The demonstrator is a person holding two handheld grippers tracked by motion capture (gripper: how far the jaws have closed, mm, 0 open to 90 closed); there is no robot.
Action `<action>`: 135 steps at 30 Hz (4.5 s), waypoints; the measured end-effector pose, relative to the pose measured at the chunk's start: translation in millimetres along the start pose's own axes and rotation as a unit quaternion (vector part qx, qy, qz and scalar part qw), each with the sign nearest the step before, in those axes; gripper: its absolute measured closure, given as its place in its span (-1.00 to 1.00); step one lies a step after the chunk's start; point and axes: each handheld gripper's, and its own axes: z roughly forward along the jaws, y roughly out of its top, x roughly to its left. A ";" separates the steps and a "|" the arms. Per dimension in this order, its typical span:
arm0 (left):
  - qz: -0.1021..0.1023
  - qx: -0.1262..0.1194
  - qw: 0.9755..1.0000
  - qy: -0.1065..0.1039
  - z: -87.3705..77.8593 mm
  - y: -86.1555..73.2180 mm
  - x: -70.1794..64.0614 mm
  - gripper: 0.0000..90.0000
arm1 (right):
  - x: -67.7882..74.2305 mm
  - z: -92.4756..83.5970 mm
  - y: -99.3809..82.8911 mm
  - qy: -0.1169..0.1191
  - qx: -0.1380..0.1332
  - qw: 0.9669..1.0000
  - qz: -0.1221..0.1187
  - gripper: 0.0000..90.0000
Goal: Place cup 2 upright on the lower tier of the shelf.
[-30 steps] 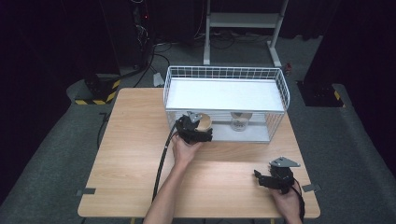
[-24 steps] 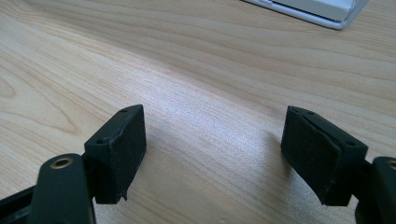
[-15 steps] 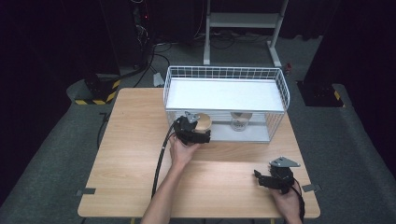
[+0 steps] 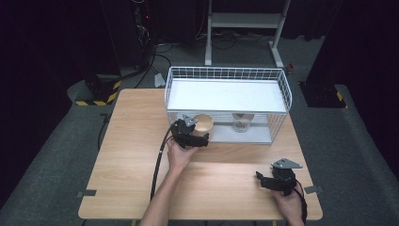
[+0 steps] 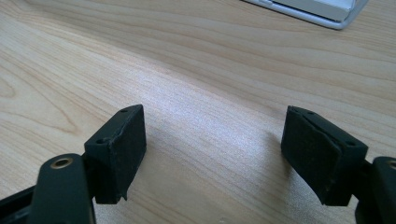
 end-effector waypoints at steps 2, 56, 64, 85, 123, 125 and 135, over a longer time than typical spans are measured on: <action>-0.005 0.003 1.000 -0.001 -1.2 -2.2 0.5 -1.00 | 0.0 0.0 0.0 0.000 0.000 1.000 0.000 -0.50; -0.014 0.012 1.000 0.025 -18.4 -44.2 -37.6 -0.12 | 0.1 0.0 -0.1 0.000 -0.001 1.000 0.000 -0.50; -0.014 0.020 0.999 0.045 -10.8 -40.5 -32.7 -0.10 | 0.1 0.1 -0.1 0.000 -0.001 1.000 0.000 -0.50; -0.040 0.016 0.997 0.057 0.8 -34.1 -27.7 -0.11 | 0.1 0.0 0.0 0.000 0.000 1.000 0.000 -0.50; -0.053 0.038 0.996 0.056 28.2 -19.7 -14.6 0.00 | 0.5 0.0 0.2 0.000 0.000 1.000 0.003 -0.50; -0.046 0.041 0.996 0.057 29.8 -20.3 -14.2 0.00 | 0.5 0.0 0.2 0.000 0.000 1.000 0.002 -0.50; -0.043 0.047 0.996 0.057 38.5 -18.0 -10.6 0.01 | 0.5 0.0 0.2 0.000 0.000 1.000 0.002 -0.50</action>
